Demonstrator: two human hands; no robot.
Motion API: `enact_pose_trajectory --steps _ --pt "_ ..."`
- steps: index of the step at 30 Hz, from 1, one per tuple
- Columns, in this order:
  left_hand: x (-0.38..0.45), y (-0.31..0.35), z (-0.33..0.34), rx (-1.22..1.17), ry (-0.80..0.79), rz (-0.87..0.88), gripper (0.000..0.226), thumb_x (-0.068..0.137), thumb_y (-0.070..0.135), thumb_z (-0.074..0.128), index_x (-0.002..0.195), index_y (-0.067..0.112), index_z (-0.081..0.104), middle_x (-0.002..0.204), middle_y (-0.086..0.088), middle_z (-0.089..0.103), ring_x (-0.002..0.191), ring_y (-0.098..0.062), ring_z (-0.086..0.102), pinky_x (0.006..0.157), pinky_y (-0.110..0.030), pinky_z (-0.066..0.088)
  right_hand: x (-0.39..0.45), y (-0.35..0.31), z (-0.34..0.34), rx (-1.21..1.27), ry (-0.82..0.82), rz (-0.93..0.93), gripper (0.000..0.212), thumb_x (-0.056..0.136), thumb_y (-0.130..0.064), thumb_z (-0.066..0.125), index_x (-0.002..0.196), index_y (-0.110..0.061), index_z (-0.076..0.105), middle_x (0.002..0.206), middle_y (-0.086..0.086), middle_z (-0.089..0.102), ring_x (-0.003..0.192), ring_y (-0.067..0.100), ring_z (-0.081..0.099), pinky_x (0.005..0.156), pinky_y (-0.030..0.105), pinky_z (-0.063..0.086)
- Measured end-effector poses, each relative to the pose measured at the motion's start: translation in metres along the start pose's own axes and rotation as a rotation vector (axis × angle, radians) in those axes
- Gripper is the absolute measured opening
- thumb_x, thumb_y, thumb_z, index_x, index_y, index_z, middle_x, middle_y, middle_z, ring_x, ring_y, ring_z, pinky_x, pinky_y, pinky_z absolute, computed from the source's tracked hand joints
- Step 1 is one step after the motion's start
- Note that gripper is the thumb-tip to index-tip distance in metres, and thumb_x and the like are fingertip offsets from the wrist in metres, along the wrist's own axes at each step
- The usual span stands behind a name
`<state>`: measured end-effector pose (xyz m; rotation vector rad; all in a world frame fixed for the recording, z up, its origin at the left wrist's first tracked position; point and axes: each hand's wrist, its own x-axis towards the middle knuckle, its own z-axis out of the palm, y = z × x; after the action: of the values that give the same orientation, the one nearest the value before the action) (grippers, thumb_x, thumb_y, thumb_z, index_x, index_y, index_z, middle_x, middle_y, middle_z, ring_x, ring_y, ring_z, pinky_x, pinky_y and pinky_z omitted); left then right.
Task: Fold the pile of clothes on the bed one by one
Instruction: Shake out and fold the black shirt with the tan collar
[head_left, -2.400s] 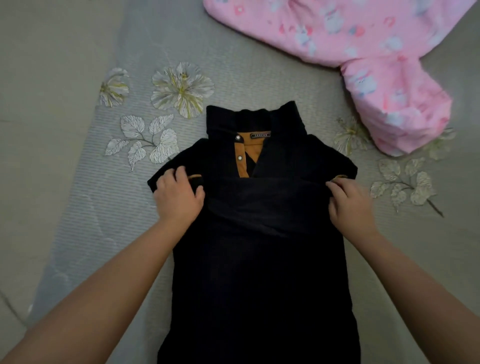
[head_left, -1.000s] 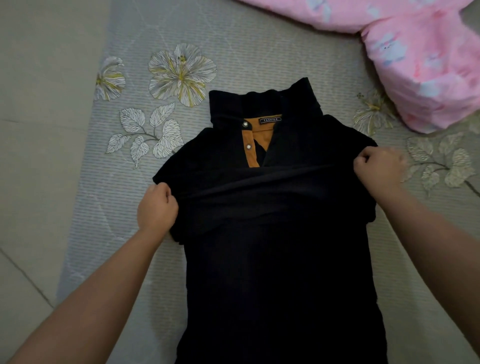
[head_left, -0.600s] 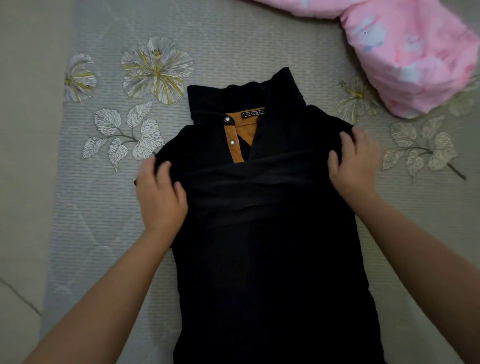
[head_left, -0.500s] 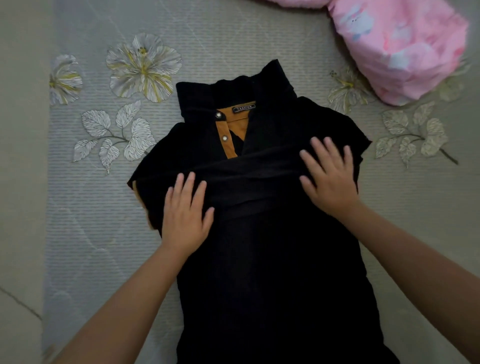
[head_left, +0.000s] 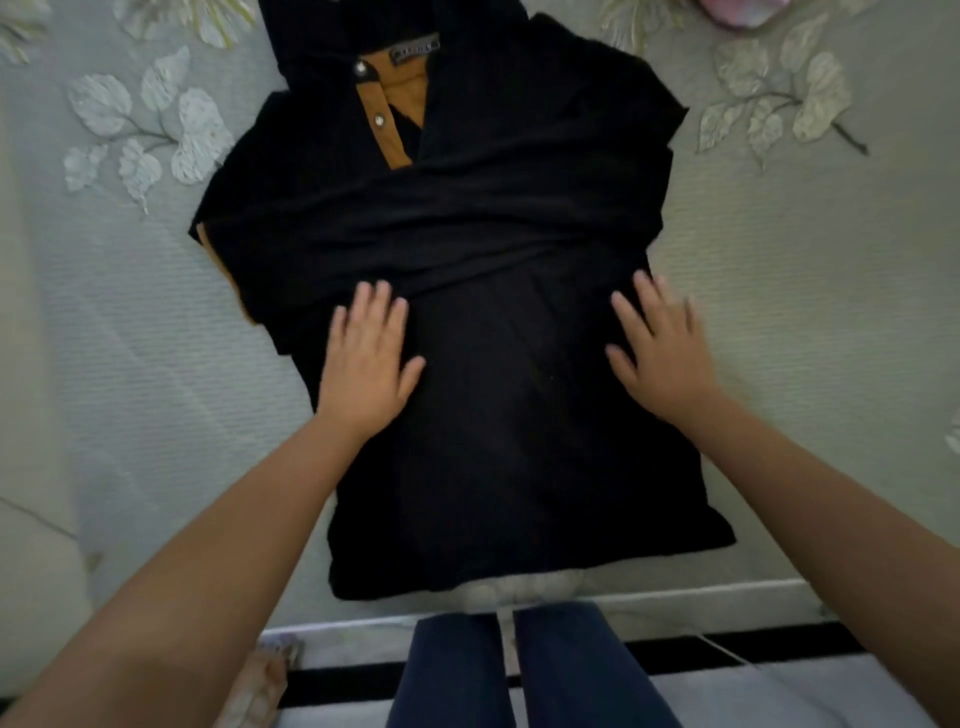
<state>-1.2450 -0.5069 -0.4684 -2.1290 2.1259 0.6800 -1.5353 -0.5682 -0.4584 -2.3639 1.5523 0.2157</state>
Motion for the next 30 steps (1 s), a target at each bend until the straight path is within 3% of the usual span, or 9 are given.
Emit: enact_pose_trajectory --steps 3,5,9,13,16,20,23,27,30 --pt "-0.068 0.039 0.031 0.077 -0.044 0.292 0.059 0.074 0.037 0.065 0.114 -0.006 0.059 0.122 -0.026 0.057 0.112 -0.043 0.054 0.087 -0.058 0.044 -0.081 0.002 0.015 -0.063 -0.037 -0.298 0.052 0.087 -0.041 0.044 0.117 -0.002 0.060 0.124 0.027 0.055 0.112 0.048 0.051 0.101 0.054 0.029" --pt "-0.119 0.055 0.051 0.138 -0.160 0.386 0.068 0.064 0.048 0.075 0.110 -0.001 0.064 0.118 -0.020 0.061 0.109 -0.036 0.059 0.081 -0.055 0.048 -0.130 0.007 0.023 -0.106 -0.166 -0.457 0.060 0.076 -0.050 0.059 0.122 -0.010 0.055 0.125 0.020 0.057 0.114 0.042 0.053 0.104 0.050 0.016" --pt "-0.191 0.070 0.071 0.188 -0.436 0.222 0.071 0.050 0.045 0.083 0.104 0.001 0.068 0.114 -0.019 0.064 0.105 -0.037 0.061 0.078 -0.055 0.050 -0.182 0.014 0.041 -0.255 -0.412 -0.459 0.081 0.039 -0.029 0.090 0.114 -0.013 0.065 0.123 0.012 0.061 0.116 0.033 0.055 0.105 0.047 0.010" --pt "-0.197 0.067 0.081 0.195 -0.368 0.096 0.052 0.059 0.020 0.067 0.105 -0.005 0.066 0.115 -0.023 0.062 0.104 -0.041 0.060 0.080 -0.058 0.047 -0.173 0.008 0.053 -0.281 -0.288 -0.384 0.065 0.047 -0.002 0.080 0.110 -0.006 0.066 0.120 0.013 0.063 0.108 0.030 0.061 0.093 0.061 0.037" --pt "-0.187 0.061 0.085 0.192 -0.247 0.096 0.047 0.061 -0.008 0.056 0.107 -0.009 0.062 0.114 -0.025 0.062 0.101 -0.040 0.062 0.080 -0.056 0.048 -0.165 0.008 0.057 -0.319 -0.257 -0.434 0.047 0.069 -0.002 0.042 0.108 -0.006 0.067 0.118 0.013 0.064 0.107 0.028 0.062 0.080 0.062 0.045" --pt "-0.179 0.051 0.086 0.190 -0.165 0.141 0.050 0.067 -0.004 0.030 0.102 -0.007 0.066 0.108 -0.022 0.066 0.095 -0.037 0.065 0.070 -0.051 0.053 -0.161 0.016 0.059 -0.294 -0.179 -0.438 0.055 0.054 0.000 0.070 0.109 -0.001 0.066 0.117 0.015 0.064 0.104 0.030 0.063 0.080 0.065 0.042" --pt "-0.178 0.044 0.083 0.165 -0.112 0.172 0.052 0.067 -0.005 0.027 0.101 -0.009 0.065 0.107 -0.025 0.065 0.092 -0.041 0.065 0.067 -0.053 0.052 -0.153 0.014 0.053 -0.248 -0.073 -0.391 0.047 0.067 0.003 0.041 0.106 0.002 0.066 0.113 0.017 0.065 0.101 0.030 0.064 0.079 0.065 0.042" --pt "-0.182 0.045 0.072 0.156 -0.160 0.094 0.049 0.065 -0.021 0.038 0.110 -0.017 0.056 0.116 -0.035 0.055 0.103 -0.048 0.057 0.085 -0.054 0.045 -0.157 0.013 0.044 -0.193 -0.033 -0.353 0.046 0.066 0.011 0.038 0.104 0.010 0.063 0.110 0.026 0.064 0.099 0.041 0.063 0.078 0.062 0.044" --pt "-0.197 0.041 0.069 0.134 -0.395 0.081 0.066 0.083 -0.019 0.034 0.144 0.001 0.014 0.153 -0.016 0.009 0.142 -0.026 0.012 0.115 -0.029 0.005 -0.176 0.008 0.039 -0.202 -0.182 -0.354 0.061 0.058 0.024 0.057 0.118 0.013 0.053 0.122 0.033 0.053 0.110 0.046 0.055 0.094 0.059 0.036"
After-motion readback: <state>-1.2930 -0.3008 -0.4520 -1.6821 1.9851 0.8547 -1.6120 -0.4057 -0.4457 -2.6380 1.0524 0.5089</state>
